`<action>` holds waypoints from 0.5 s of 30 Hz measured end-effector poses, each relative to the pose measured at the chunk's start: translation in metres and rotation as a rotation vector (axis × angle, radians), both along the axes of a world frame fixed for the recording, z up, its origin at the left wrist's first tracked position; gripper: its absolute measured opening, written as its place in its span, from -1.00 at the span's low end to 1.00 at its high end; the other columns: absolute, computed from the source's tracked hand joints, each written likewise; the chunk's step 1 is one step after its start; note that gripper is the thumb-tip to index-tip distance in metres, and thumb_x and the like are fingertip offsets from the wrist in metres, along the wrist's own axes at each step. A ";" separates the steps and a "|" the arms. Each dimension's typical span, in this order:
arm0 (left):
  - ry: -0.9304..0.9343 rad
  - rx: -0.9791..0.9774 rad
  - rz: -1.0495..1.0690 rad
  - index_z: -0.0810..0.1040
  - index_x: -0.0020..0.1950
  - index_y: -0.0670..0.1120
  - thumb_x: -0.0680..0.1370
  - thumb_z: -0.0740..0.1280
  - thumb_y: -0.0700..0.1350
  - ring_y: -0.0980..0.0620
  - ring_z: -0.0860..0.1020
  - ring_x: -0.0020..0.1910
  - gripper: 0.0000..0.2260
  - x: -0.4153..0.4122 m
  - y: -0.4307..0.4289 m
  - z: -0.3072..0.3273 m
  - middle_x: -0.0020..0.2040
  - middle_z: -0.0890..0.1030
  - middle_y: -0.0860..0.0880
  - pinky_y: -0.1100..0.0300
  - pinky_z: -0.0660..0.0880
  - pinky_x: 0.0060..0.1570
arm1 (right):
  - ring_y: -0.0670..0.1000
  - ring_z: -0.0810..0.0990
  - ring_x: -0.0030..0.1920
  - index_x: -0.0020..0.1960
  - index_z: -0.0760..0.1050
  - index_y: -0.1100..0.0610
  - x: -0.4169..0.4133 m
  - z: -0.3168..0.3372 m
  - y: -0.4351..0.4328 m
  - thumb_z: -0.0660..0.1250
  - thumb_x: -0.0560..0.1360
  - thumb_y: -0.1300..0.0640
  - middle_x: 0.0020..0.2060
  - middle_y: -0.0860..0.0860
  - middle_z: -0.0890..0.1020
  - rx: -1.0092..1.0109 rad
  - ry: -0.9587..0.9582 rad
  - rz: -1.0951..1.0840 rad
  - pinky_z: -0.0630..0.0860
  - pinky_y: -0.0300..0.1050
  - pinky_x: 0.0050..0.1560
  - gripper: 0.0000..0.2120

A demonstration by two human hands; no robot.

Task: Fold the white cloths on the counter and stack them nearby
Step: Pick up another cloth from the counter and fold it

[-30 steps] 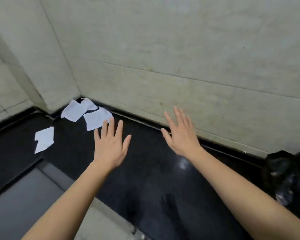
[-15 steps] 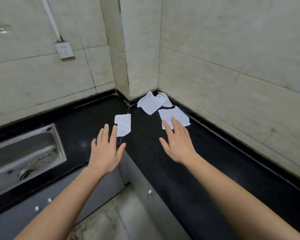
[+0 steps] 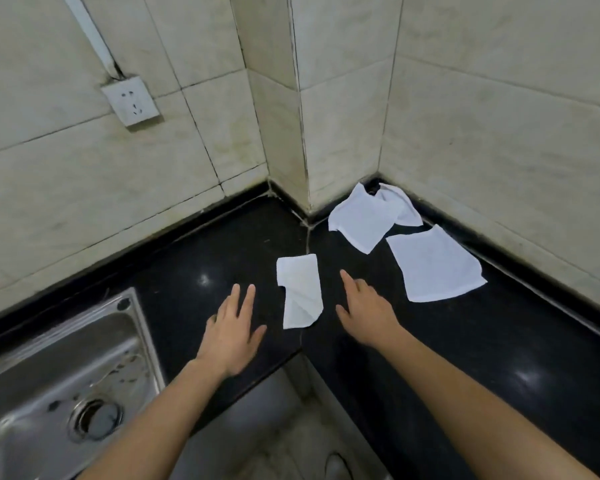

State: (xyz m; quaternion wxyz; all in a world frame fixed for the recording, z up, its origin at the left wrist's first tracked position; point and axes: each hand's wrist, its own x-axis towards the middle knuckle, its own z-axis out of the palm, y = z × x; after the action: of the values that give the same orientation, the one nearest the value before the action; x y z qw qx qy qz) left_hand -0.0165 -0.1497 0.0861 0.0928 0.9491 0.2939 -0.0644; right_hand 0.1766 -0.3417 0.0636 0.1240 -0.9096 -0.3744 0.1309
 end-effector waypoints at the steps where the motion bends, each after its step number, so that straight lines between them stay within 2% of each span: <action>1: -0.006 -0.013 -0.004 -0.21 0.61 0.02 0.63 0.14 0.18 -0.13 0.06 0.58 -0.29 0.010 0.017 -0.001 0.63 -0.13 -0.11 -0.15 0.26 0.43 | 0.15 0.49 0.23 0.62 -0.06 0.08 0.007 -0.001 0.017 0.19 0.62 -0.06 0.35 0.13 0.40 -0.006 0.038 -0.010 0.53 0.08 0.13 -0.30; 4: 0.001 -0.052 0.005 -0.20 0.62 0.02 0.63 0.17 0.15 -0.13 0.11 0.56 -0.29 0.027 0.047 -0.009 0.63 -0.11 -0.09 -0.14 0.29 0.40 | 0.15 0.52 0.19 0.57 0.11 0.07 0.012 -0.011 0.052 0.21 0.61 -0.01 0.30 0.12 0.43 -0.034 0.104 0.003 0.52 0.07 0.08 -0.41; 8: 0.066 -0.070 -0.086 -0.22 0.61 0.00 0.64 0.17 0.05 -0.16 0.12 0.55 -0.30 0.052 0.094 -0.039 0.63 -0.11 -0.12 -0.13 0.31 0.40 | 0.12 0.57 0.14 0.45 0.34 0.04 0.007 -0.035 0.095 0.20 0.62 -0.01 0.25 0.06 0.47 -0.113 0.176 -0.028 0.52 0.00 0.06 -0.59; 11: 0.116 -0.128 -0.154 -0.22 0.61 -0.01 0.64 0.17 -0.01 -0.15 0.07 0.57 -0.31 0.071 0.122 -0.063 0.63 -0.13 -0.11 -0.15 0.27 0.44 | 0.11 0.62 0.04 0.24 0.52 0.05 -0.007 -0.056 0.117 0.19 0.61 -0.10 0.14 0.06 0.58 -0.173 0.228 -0.125 0.52 -0.04 -0.02 -0.68; 13: 0.137 -0.151 -0.241 -0.19 0.62 -0.03 0.64 0.17 -0.04 -0.14 0.04 0.58 -0.32 0.082 0.138 -0.077 0.63 -0.12 -0.10 -0.12 0.25 0.45 | 0.12 0.64 0.00 0.10 0.57 0.09 -0.023 -0.072 0.132 0.14 0.58 -0.26 0.03 0.06 0.64 -0.267 0.274 -0.271 0.49 -0.06 -0.10 -0.54; 15: 0.120 -0.133 -0.360 -0.12 0.62 -0.06 0.63 0.17 -0.09 -0.12 0.03 0.58 -0.35 0.094 0.150 -0.089 0.63 -0.09 -0.09 -0.10 0.26 0.45 | 0.14 0.64 0.04 0.13 0.56 0.13 -0.036 -0.084 0.140 0.09 0.54 -0.39 0.05 0.09 0.64 -0.350 0.339 -0.445 0.47 -0.04 -0.09 -0.38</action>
State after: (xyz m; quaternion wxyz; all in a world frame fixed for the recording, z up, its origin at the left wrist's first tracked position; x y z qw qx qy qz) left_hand 0.0780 0.0001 -0.0025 0.1244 0.9726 0.1195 -0.1557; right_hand 0.1406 -0.2019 -0.0209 0.0519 -0.9418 -0.1125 0.3126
